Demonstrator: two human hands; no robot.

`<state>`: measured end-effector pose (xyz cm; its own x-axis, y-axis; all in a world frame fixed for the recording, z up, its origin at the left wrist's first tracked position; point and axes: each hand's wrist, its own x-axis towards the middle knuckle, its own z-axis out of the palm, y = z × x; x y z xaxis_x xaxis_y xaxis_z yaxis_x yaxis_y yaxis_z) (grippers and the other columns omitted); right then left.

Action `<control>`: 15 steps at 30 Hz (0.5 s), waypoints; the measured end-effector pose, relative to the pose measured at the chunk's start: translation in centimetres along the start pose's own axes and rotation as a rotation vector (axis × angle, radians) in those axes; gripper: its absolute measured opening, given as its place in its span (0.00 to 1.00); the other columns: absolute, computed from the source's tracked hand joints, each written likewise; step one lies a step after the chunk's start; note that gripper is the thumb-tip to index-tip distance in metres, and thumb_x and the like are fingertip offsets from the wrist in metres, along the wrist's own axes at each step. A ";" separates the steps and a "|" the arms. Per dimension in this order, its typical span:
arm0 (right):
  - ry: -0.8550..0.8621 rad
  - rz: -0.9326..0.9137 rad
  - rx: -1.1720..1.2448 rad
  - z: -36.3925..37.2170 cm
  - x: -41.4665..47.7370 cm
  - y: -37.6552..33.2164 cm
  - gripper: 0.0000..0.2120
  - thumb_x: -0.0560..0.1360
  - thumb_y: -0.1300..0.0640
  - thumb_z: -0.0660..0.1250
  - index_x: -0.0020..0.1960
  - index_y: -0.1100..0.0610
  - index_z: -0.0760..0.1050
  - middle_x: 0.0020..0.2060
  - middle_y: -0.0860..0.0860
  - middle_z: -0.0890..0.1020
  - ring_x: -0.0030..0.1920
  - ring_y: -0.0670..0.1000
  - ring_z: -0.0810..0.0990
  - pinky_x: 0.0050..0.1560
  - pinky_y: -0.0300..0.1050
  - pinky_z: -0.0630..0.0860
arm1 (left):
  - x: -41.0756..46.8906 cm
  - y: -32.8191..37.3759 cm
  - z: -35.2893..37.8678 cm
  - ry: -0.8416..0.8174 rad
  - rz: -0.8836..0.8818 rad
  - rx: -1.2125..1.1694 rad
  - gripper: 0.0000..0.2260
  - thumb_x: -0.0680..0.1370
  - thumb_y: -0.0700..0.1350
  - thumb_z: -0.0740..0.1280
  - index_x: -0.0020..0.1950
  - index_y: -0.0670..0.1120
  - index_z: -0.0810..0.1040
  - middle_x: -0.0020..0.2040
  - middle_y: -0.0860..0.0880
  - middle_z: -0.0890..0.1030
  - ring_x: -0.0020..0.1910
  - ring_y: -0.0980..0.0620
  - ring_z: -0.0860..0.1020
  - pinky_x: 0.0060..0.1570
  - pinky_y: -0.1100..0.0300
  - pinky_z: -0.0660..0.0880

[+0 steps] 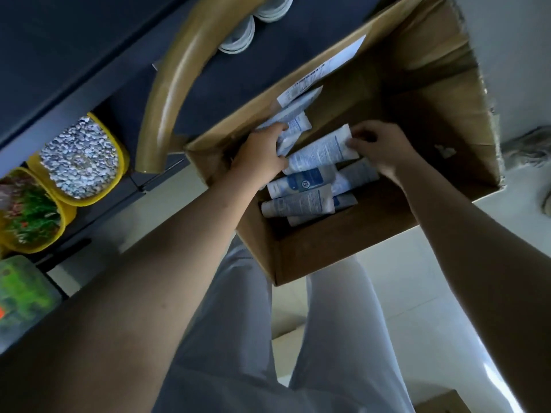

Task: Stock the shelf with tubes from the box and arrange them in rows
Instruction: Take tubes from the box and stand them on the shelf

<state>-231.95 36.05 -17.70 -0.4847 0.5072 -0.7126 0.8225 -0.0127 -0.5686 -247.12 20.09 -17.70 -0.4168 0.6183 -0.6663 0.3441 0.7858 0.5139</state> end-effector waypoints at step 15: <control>0.113 -0.656 -0.306 -11.8 -13.1 -10.0 0.05 0.78 0.58 0.62 0.50 0.60 0.72 0.42 0.52 0.78 0.46 0.55 0.78 0.50 0.60 0.77 | -18.1 10.1 -4.5 0.360 -0.019 -0.460 0.14 0.74 0.39 0.67 0.60 0.44 0.74 0.51 0.42 0.80 0.49 0.49 0.79 0.46 0.57 0.76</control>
<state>-230.29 39.73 2.17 -0.8862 0.4138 -0.2083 0.4276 0.5576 -0.7114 -239.84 16.90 2.02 -0.7067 0.5070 -0.4935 -0.0336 0.6727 0.7391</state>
